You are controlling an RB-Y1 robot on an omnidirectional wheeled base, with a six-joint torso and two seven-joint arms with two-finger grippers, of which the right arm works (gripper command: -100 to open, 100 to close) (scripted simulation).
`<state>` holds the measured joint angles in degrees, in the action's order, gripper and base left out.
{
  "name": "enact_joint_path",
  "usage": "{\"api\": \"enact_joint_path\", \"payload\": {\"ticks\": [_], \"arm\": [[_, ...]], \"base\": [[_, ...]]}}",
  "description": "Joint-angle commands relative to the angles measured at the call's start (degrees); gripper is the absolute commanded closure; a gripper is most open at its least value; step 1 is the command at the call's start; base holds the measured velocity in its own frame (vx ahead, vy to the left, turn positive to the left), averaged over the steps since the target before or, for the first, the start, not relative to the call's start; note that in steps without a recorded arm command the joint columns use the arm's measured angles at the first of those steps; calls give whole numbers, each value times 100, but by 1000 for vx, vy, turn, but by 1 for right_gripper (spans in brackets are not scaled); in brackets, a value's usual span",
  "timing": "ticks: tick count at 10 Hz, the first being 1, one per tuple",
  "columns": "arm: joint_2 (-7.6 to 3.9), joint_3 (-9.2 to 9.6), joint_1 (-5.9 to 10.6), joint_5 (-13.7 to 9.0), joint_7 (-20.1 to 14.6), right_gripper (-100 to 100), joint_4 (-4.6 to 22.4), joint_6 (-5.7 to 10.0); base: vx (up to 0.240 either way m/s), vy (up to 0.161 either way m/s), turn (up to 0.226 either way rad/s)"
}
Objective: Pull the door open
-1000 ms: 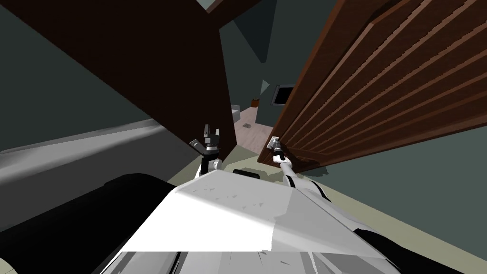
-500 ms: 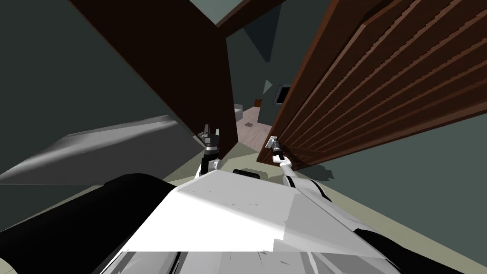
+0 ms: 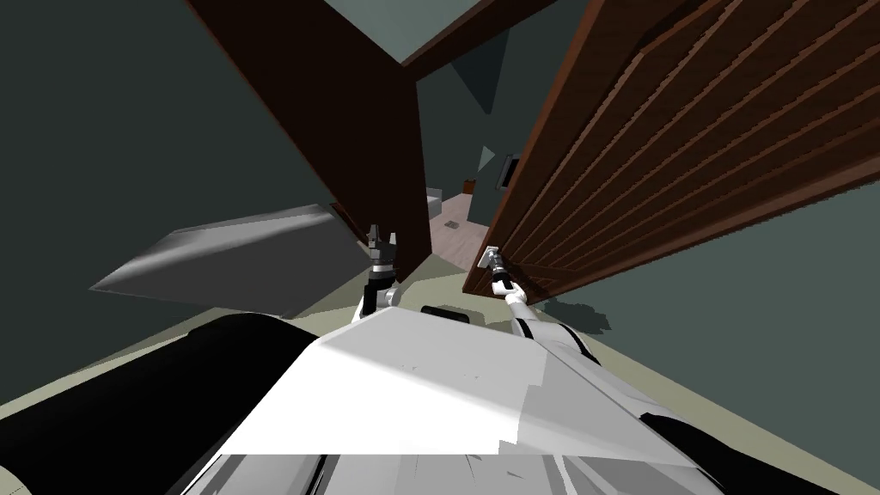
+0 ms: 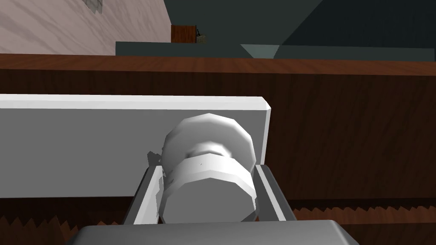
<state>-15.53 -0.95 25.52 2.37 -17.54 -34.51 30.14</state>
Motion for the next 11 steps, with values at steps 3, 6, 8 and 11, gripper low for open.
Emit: {"api": "enact_joint_path", "payload": {"ticks": [3, 6, 8, 11], "arm": [[-42, 243, -26, 96, -227, 100, -93, 44], [-89, 446, -25, 175, -419, 100, -129, 100], [-118, 572, -24, 224, -538, 100, -151, 134], [-157, 723, -42, 293, -674, 100, -158, 185]], "base": [[-215, -119, 95], [-217, -143, 96], [-216, -117, 83], [-143, -84, 57]]}}
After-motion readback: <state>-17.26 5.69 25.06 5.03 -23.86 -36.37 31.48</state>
